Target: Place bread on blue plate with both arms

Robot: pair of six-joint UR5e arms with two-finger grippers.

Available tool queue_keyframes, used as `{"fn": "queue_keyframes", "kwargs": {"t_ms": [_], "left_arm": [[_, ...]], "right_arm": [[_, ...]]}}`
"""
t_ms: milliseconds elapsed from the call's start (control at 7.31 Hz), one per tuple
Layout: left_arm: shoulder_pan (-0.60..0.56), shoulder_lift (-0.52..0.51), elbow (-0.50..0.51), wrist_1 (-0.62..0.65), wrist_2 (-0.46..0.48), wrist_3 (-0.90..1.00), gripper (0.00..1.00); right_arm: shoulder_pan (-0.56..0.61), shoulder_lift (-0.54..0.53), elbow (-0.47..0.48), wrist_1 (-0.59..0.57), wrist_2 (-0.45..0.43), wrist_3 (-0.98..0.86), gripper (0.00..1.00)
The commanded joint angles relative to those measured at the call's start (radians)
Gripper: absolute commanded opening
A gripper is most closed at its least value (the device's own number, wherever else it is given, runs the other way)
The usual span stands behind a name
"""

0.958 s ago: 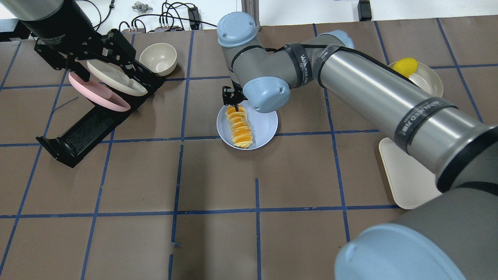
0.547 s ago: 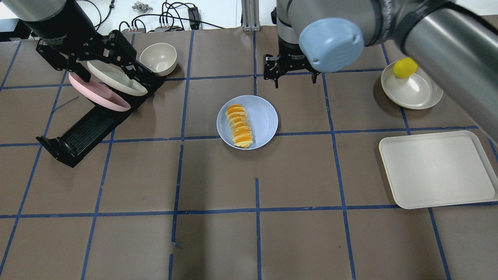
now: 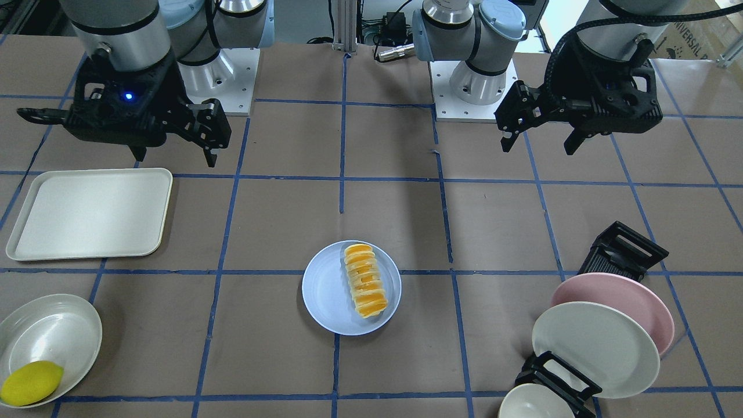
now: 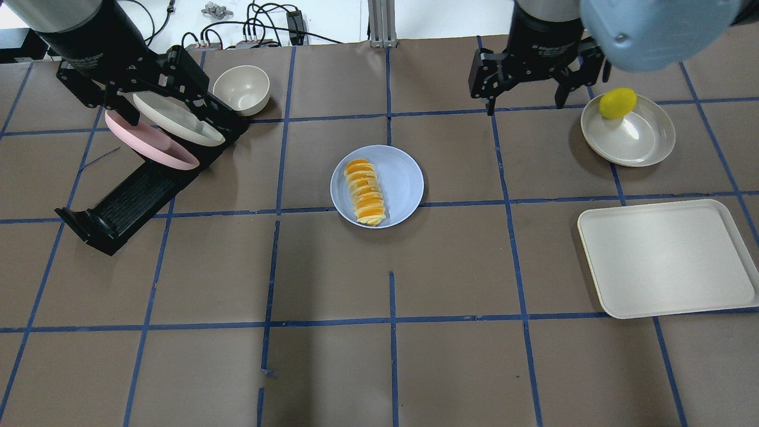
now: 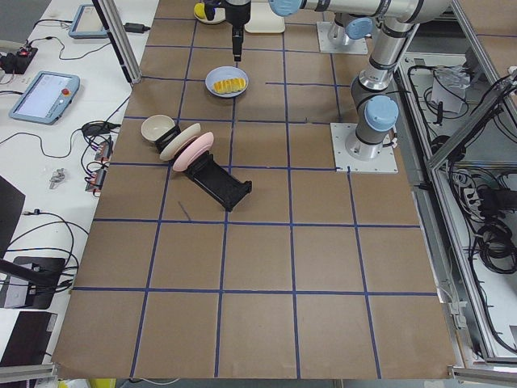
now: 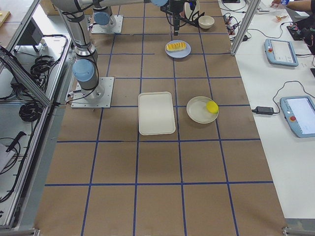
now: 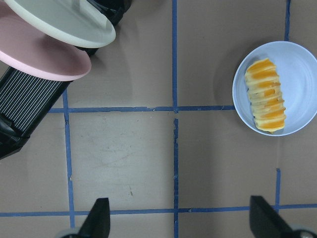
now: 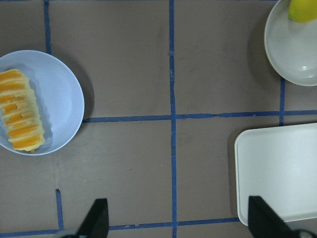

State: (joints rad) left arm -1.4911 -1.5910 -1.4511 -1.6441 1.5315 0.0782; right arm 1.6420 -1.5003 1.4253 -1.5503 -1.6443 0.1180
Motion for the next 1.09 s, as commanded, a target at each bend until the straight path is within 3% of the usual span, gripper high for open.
{"fn": "queue_keyframes", "kwargs": {"t_ms": [0,274,411,958], "left_arm": [[0.000,-0.001,0.000,0.001,-0.005,-0.002,1.00],[0.000,-0.003,0.000,0.003,-0.005,-0.002,1.00],[0.000,-0.003,0.000,0.003,-0.005,-0.002,1.00],[0.000,-0.003,0.000,0.003,-0.004,-0.002,1.00]], "right_arm": [[-0.025,-0.081,0.029,0.028,0.007,0.003,0.99],[-0.024,-0.142,0.125,0.032,0.122,-0.049,0.90],[-0.025,-0.161,0.161,0.012,0.115,-0.055,0.99],[-0.033,-0.159,0.168,-0.044,0.090,-0.055,0.99]]}}
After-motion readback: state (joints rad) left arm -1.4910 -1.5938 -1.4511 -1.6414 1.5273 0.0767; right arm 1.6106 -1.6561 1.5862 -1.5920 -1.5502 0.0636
